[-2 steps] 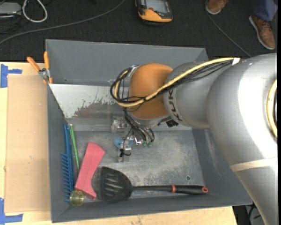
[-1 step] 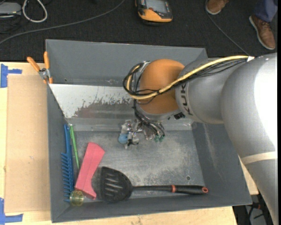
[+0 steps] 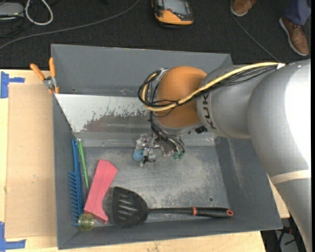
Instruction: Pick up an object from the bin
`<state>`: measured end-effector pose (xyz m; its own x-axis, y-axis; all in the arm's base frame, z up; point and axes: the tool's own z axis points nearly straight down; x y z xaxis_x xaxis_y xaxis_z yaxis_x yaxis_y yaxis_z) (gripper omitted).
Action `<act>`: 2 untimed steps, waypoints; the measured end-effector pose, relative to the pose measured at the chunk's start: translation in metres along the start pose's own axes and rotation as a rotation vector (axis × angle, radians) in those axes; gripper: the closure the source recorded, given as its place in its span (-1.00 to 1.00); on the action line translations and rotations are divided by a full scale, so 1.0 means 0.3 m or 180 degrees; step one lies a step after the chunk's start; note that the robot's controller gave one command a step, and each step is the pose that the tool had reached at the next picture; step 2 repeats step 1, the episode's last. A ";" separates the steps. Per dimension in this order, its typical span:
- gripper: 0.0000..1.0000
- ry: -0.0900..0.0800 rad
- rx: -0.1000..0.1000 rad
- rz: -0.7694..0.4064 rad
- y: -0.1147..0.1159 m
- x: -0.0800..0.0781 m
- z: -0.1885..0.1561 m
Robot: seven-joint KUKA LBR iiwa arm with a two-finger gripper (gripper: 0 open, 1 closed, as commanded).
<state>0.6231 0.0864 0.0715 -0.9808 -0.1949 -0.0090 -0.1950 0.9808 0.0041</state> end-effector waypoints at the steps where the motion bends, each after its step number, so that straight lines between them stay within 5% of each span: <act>1: 1.00 0.0041 -0.0002 0.0000 0.002 0.012 -0.093; 2: 1.00 0.0041 -0.0002 0.0000 0.002 0.012 -0.093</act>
Offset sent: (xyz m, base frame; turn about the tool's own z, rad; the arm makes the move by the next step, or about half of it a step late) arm -0.0022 -0.0001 0.0792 0.0001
